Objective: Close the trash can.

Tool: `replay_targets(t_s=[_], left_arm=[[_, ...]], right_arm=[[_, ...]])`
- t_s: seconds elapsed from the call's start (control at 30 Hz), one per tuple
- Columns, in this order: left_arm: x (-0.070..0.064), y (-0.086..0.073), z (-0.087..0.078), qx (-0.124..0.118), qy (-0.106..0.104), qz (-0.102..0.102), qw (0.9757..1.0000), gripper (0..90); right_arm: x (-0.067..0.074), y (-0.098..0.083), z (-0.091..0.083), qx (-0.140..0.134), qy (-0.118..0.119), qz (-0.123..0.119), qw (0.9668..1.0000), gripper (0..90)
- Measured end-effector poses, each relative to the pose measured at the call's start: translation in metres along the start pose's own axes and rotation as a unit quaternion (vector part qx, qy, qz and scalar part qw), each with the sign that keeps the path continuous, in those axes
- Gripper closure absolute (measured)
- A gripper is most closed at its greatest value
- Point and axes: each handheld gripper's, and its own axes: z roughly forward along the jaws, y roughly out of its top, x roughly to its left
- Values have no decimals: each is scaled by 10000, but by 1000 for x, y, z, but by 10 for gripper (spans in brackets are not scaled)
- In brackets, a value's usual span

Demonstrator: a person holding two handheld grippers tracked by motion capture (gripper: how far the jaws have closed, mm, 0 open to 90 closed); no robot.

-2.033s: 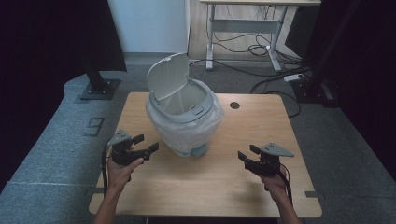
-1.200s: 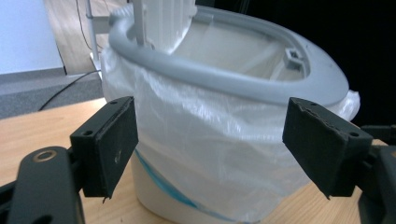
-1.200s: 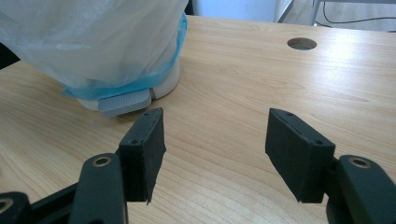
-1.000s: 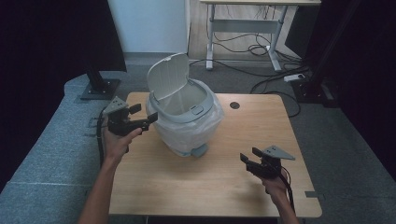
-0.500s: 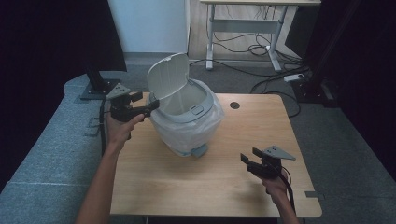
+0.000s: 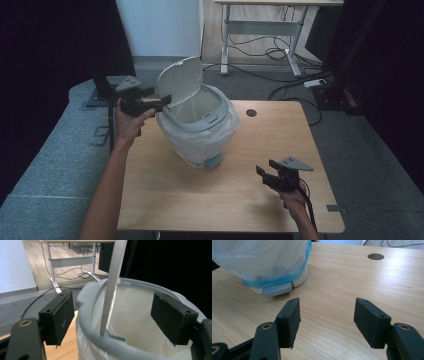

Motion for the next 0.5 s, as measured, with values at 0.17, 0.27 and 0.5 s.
replay_targets(t_s=[0.17,0.27,0.5], left_arm=[[-4,13,6,-182,-305,-11,9994,201],[-13,18,8,-192,-611,83,9979,242],[-36,12,14,45,-891,258,9957,251]], right_arm=[[1,-1,1,26,-16,-4,10000,378],[1,-3,1,50,-17,-3,10000,379],[1,-4,0,79,-52,34,10000,385]])
